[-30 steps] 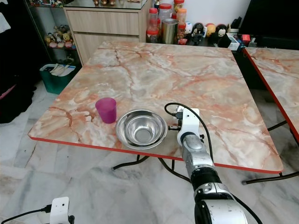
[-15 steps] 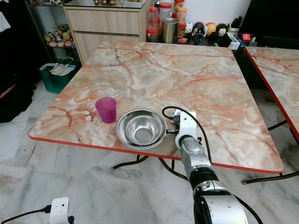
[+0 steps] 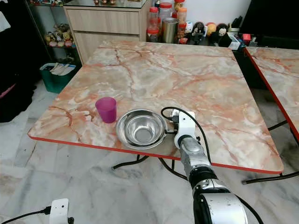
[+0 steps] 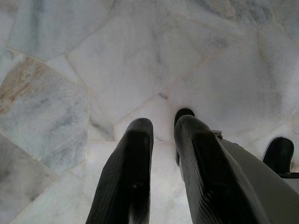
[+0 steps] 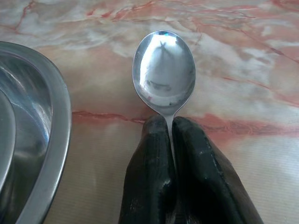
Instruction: Setting the table
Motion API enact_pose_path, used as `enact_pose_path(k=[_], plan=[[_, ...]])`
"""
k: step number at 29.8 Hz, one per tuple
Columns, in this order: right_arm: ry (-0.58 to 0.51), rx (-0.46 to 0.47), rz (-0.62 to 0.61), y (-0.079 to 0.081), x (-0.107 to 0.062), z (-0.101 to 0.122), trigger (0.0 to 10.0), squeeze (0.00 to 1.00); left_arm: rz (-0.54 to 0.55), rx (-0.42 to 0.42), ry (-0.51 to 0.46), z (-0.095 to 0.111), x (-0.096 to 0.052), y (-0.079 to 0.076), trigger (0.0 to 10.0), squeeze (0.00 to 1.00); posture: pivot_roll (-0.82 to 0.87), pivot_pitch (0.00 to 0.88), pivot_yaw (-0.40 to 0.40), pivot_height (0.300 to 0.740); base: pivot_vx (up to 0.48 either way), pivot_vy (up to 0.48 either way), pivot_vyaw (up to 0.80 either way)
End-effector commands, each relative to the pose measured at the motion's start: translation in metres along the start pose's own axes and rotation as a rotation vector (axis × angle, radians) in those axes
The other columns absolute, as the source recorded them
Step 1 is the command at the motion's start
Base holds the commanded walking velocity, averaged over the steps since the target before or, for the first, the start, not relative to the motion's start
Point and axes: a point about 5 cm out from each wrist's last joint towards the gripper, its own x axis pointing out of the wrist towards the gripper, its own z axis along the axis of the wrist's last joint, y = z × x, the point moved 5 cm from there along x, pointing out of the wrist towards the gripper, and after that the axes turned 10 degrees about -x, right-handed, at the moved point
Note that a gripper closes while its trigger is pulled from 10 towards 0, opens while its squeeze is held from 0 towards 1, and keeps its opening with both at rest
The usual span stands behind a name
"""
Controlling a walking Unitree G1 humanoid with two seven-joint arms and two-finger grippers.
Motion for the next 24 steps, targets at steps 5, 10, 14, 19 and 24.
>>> enact_pose_path(k=[5, 10, 14, 19, 24], plan=[[0.018, -0.009, 0.007, 0.0004, 0.0000, -0.0049, 10.0, 0.00, 0.016, 0.011, 0.031, -0.0092, -0.0014, 0.0045, 10.0, 0.00, 0.03, 0.063, -0.018, 0.740, 0.000, 0.000, 0.00], [0.030, -0.009, 0.007, 0.0010, -0.0003, -0.0084, 10.0, 0.00, 0.015, 0.011, 0.034, -0.0105, -0.0017, 0.0046, 10.0, 0.00, 0.03, 0.065, -0.019, 0.740, 0.000, 0.000, 0.00], [0.030, -0.009, 0.006, 0.0010, -0.0003, -0.0085, 10.0, 0.00, 0.015, 0.011, 0.034, -0.0105, -0.0017, 0.0046, 10.0, 0.00, 0.03, 0.065, -0.019, 0.740, 0.000, 0.000, 0.00], [0.031, -0.003, 0.010, 0.0016, -0.0003, -0.0090, 10.0, 0.29, 0.016, 0.011, 0.038, -0.0112, -0.0018, 0.0050, 10.0, 0.00, 0.03, 0.066, -0.020, 0.740, 0.000, 0.000, 0.00], [0.032, -0.005, 0.010, 0.0019, -0.0004, -0.0095, 10.0, 0.35, 0.016, 0.012, 0.039, -0.0112, -0.0017, 0.0049, 10.0, 0.00, 0.03, 0.064, -0.019, 0.740, 0.000, 0.000, 0.00]])
